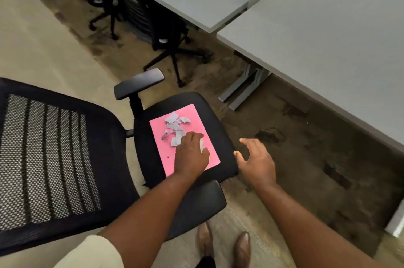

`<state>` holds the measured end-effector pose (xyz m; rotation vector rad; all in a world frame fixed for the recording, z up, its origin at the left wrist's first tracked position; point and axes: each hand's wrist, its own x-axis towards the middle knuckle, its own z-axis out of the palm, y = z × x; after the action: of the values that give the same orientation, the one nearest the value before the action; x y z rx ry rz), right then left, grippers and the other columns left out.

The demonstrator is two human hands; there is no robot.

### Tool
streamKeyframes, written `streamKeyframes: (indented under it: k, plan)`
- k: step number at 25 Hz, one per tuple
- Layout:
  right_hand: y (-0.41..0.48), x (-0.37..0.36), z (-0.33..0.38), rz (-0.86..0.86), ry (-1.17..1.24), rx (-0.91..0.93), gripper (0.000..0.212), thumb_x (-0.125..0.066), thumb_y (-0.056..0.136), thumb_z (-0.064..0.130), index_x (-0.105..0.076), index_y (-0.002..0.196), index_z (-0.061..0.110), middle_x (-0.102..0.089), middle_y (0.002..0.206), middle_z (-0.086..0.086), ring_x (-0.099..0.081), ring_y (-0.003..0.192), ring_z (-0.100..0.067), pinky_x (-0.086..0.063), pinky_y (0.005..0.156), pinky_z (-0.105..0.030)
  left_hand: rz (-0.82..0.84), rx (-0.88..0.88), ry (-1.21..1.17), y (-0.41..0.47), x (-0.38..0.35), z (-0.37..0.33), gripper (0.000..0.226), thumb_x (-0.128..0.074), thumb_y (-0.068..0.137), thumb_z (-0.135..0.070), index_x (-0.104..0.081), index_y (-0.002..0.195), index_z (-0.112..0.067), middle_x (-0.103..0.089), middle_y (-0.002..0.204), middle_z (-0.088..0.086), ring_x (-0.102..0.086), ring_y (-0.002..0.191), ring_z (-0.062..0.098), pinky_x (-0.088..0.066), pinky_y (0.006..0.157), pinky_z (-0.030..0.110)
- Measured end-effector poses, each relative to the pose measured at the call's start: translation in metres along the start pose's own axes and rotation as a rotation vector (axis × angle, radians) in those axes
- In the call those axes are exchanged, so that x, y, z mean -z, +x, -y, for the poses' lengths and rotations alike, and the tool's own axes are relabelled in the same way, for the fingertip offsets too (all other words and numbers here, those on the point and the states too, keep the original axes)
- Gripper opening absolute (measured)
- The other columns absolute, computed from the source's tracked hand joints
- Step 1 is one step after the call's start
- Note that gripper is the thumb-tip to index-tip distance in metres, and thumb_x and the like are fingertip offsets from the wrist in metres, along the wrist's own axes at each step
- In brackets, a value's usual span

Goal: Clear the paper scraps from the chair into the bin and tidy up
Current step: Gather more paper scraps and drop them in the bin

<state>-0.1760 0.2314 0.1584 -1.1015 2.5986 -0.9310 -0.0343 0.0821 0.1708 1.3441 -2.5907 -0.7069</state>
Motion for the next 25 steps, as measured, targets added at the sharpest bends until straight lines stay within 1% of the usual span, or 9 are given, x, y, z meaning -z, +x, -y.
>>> streamKeyframes:
  k: [3,5,8,11,15,17,20,22,25]
  plan:
    - [0.021,-0.042,0.013,0.117,0.007,0.027,0.044,-0.074,0.084,0.035,-0.06,0.125,0.025,-0.061,0.122,0.006,-0.058,0.111,-0.015,-0.051,0.088,-0.034,0.0,0.182,-0.003,0.011,-0.007,0.045,0.053,-0.069,0.086,-0.03,-0.051,0.135,-0.022,-0.048,0.141,0.001,-0.046,0.129,0.024,-0.046,0.101,0.041]
    - [0.032,-0.067,0.018,0.201,-0.01,0.016,0.047,-0.073,0.085,0.041,-0.057,0.128,0.03,-0.058,0.126,0.009,-0.057,0.113,-0.012,-0.051,0.088,-0.032,-0.005,0.27,-0.001,0.017,-0.014,0.071,0.057,-0.071,0.085,-0.031,-0.049,0.137,-0.022,-0.045,0.145,0.001,-0.044,0.132,0.024,-0.046,0.103,0.042]
    - [0.044,-0.096,0.02,0.28,-0.041,0.046,0.049,-0.071,0.086,0.046,-0.055,0.13,0.033,-0.057,0.129,0.01,-0.058,0.113,-0.012,-0.05,0.086,-0.03,0.002,0.329,0.003,0.024,-0.025,0.097,0.06,-0.07,0.085,-0.03,-0.047,0.14,-0.019,-0.043,0.146,0.002,-0.042,0.133,0.024,-0.045,0.104,0.044]
    - [0.056,-0.123,0.015,0.337,-0.061,0.092,0.05,-0.071,0.085,0.048,-0.052,0.13,0.037,-0.056,0.131,0.012,-0.057,0.113,-0.011,-0.05,0.085,-0.028,-0.003,0.377,-0.019,0.035,-0.041,0.11,0.061,-0.071,0.086,-0.03,-0.047,0.141,-0.018,-0.042,0.146,0.003,-0.042,0.132,0.023,-0.046,0.103,0.043]
    - [0.072,-0.163,0.005,0.428,-0.1,0.107,0.06,-0.073,0.082,0.051,-0.044,0.133,0.04,-0.048,0.137,0.015,-0.055,0.117,-0.01,-0.051,0.082,-0.026,0.026,0.385,-0.029,0.054,-0.067,0.124,0.064,-0.071,0.086,-0.032,-0.044,0.143,-0.022,-0.037,0.152,0.003,-0.04,0.136,0.024,-0.048,0.101,0.043]
    - [0.08,-0.182,0.0,0.487,-0.147,0.137,0.069,-0.074,0.081,0.05,-0.039,0.14,0.038,-0.041,0.146,0.013,-0.051,0.125,-0.014,-0.053,0.085,-0.031,0.06,0.381,-0.012,0.065,-0.079,0.129,0.069,-0.072,0.087,-0.034,-0.039,0.147,-0.028,-0.032,0.156,0.004,-0.038,0.138,0.025,-0.047,0.1,0.042]
    - [0.087,-0.213,-0.004,0.573,-0.239,0.179,0.082,-0.076,0.082,0.046,-0.028,0.148,0.039,-0.023,0.16,0.007,-0.041,0.137,-0.021,-0.053,0.09,-0.04,0.111,0.359,0.019,0.077,-0.1,0.139,0.075,-0.071,0.088,-0.039,-0.031,0.15,-0.036,-0.025,0.16,0.003,-0.038,0.139,0.026,-0.047,0.099,0.04]
    - [0.089,-0.229,-0.002,0.599,-0.274,0.223,0.085,-0.076,0.083,0.043,-0.024,0.151,0.039,-0.015,0.164,0.005,-0.04,0.138,-0.024,-0.054,0.088,-0.04,0.133,0.351,0.006,0.081,-0.111,0.145,0.078,-0.072,0.087,-0.041,-0.027,0.151,-0.038,-0.021,0.162,0.003,-0.037,0.139,0.027,-0.048,0.098,0.04]
    - [0.089,-0.246,0.0,0.626,-0.278,0.27,0.078,-0.07,0.089,0.038,-0.023,0.152,0.041,-0.006,0.166,0.004,-0.035,0.14,-0.026,-0.055,0.086,-0.039,0.145,0.337,0.01,0.085,-0.12,0.153,0.082,-0.072,0.086,-0.043,-0.024,0.152,-0.04,-0.017,0.163,0.004,-0.034,0.142,0.028,-0.046,0.1,0.04]
